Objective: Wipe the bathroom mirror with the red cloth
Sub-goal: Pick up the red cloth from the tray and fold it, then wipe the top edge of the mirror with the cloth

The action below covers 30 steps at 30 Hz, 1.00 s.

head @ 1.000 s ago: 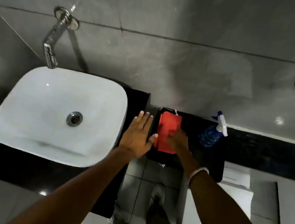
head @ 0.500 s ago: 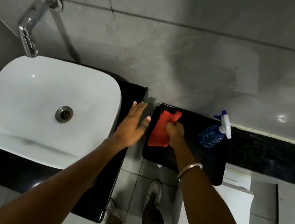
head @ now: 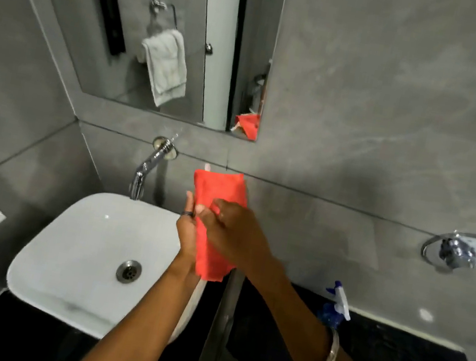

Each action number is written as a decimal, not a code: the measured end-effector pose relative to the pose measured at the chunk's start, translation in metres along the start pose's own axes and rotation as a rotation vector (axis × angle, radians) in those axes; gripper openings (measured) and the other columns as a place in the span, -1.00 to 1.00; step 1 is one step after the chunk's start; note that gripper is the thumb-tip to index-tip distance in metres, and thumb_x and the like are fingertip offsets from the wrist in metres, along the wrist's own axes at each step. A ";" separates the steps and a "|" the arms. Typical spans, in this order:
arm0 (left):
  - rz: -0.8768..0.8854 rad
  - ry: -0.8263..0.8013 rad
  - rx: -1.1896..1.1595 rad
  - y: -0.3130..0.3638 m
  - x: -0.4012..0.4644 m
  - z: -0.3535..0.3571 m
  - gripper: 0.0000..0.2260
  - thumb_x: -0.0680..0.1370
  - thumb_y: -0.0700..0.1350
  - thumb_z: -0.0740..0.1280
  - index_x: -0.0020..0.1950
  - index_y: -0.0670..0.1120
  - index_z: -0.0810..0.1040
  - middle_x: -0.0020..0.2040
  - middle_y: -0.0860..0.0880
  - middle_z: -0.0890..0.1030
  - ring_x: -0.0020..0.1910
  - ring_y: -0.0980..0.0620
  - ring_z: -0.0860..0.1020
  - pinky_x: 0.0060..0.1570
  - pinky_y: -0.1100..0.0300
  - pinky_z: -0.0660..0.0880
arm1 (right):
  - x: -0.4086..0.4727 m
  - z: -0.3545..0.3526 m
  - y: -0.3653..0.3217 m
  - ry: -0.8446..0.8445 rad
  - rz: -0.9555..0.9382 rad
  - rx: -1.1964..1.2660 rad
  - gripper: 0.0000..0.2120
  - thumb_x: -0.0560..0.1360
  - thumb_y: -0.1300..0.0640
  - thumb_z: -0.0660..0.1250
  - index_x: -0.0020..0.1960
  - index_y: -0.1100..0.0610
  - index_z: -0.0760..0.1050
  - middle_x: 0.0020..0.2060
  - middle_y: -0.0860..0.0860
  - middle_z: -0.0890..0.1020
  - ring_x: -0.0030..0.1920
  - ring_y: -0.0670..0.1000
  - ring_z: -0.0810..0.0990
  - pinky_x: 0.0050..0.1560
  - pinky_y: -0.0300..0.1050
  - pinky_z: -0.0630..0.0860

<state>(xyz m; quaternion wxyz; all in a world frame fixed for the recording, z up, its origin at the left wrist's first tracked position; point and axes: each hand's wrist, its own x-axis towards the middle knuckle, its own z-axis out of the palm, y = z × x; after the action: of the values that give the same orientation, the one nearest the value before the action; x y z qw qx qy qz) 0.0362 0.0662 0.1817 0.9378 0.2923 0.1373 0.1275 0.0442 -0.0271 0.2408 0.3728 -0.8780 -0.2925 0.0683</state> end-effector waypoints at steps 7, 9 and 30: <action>0.302 -0.043 -0.223 0.107 -0.002 0.072 -0.58 0.53 0.09 0.30 0.27 -0.12 0.59 0.16 -0.13 0.67 0.20 -0.15 0.62 0.36 -0.05 0.45 | 0.061 -0.099 -0.052 0.528 -0.312 -0.173 -0.50 0.70 0.03 0.19 0.59 0.18 0.33 0.56 0.15 0.41 0.62 0.16 0.27 0.66 0.03 0.13; 0.363 -0.036 -0.163 0.143 0.010 0.099 -0.64 0.58 0.04 0.21 0.25 -0.14 0.57 0.10 -0.13 0.65 0.12 -0.13 0.61 0.27 0.00 0.46 | 0.086 -0.135 -0.068 0.646 -0.388 -0.303 -0.46 0.70 -0.02 0.15 0.64 0.12 0.24 0.63 0.10 0.27 0.68 0.13 0.10 0.65 -0.05 -0.04; 1.567 0.060 1.189 0.270 0.114 0.371 -0.06 0.44 0.59 -0.21 0.67 0.05 -0.03 0.69 -0.05 -0.02 0.66 -0.17 0.06 0.59 -0.28 0.09 | 0.236 -0.342 -0.127 1.208 -0.542 -0.909 -0.34 0.68 -0.20 -0.05 0.71 0.02 -0.05 0.70 0.05 -0.07 0.71 0.11 -0.09 0.66 0.26 -0.11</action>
<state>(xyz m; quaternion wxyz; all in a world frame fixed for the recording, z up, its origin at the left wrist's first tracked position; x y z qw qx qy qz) 0.2221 0.1271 0.6116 0.2841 0.7214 -0.0300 0.6309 0.2943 -0.0341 0.5955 0.0762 -0.7275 -0.2425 -0.6372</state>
